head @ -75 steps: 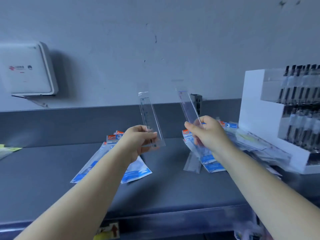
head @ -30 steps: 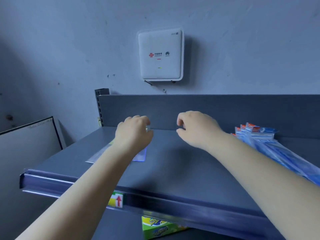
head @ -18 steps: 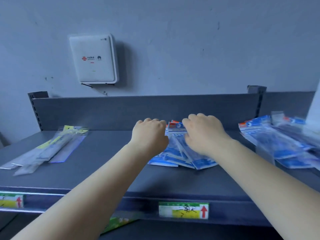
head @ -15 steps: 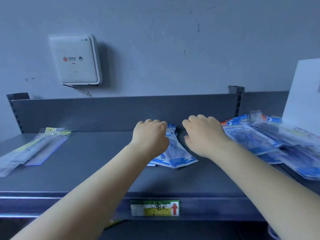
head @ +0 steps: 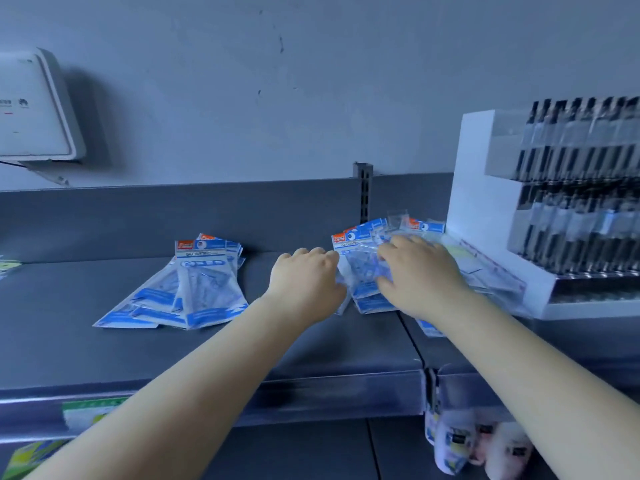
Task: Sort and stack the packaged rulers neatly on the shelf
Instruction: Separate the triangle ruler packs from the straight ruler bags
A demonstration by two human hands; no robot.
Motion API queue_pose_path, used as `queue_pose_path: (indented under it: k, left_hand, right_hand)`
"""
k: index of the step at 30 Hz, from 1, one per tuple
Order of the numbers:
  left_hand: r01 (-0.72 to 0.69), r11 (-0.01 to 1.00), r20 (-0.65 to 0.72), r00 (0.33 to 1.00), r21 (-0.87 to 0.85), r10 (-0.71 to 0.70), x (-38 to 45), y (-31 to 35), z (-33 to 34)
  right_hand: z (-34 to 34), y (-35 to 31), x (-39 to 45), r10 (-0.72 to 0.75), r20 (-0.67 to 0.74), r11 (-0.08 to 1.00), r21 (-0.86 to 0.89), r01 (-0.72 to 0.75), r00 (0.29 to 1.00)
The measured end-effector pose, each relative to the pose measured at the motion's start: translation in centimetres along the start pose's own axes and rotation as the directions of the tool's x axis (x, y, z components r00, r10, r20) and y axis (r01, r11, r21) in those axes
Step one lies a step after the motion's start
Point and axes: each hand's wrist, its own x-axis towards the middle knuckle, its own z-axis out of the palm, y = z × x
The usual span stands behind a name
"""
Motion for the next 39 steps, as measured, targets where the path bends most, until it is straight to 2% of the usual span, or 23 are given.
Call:
queue_pose_path:
  k: [7,11,15,18,21,23,27,31,35,39]
  left_hand:
    - [0.138,0.986,0.238,0.965,-0.092,-0.113,3.2,2.0,1.2]
    - [0.307,0.934,0.362,0.904,-0.184,-0.226,3.9,1.5,2.3]
    - [0.426,0.839,0.428,0.864,-0.339,-0.266,4.4,0.7,3.3]
    - [0.456,0.78,0.431,0.862,-0.429,-0.267,4.6,0.4,3.1]
    - [0.472,0.734,0.412,0.866,-0.489,-0.283,4.7,0.1,3.1]
    - [0.506,0.653,0.406,0.858,-0.563,-0.315,4.8,0.1,3.0]
    - [0.556,0.427,0.428,0.828,-0.713,-0.362,4.5,0.1,1.9]
    - [0.561,0.213,0.478,0.811,-0.8,-0.337,3.9,0.2,1.0]
    - [0.549,0.11,0.502,0.815,-0.828,-0.288,3.3,-0.1,0.9]
    - [0.534,0.036,0.509,0.822,-0.845,-0.256,3.1,-0.9,0.5]
  right_hand:
    - [1.1,5.8,1.4,0.203,0.065,0.95,0.228,-0.213,0.977]
    - [2.1,7.7,2.2,0.25,0.139,0.939,0.208,-0.275,0.958]
    - [2.9,7.9,2.6,0.304,0.18,0.907,0.248,-0.342,0.936]
    - [2.9,8.0,2.8,0.356,0.159,0.868,0.31,-0.389,0.921]
    - [2.7,8.2,3.0,0.419,0.221,0.821,0.322,-0.472,0.881]
    - [2.6,8.3,3.0,0.423,0.267,0.826,0.28,-0.489,0.866]
    - [1.9,8.1,2.8,0.425,0.332,0.803,0.292,-0.52,0.842]
    - [1.6,8.2,2.7,0.479,0.26,0.788,0.293,-0.541,0.838]
    - [1.2,8.0,2.6,0.489,0.183,0.778,0.351,-0.521,0.853]
    - [1.0,7.2,2.8,0.49,0.049,0.723,0.534,-0.437,0.87]
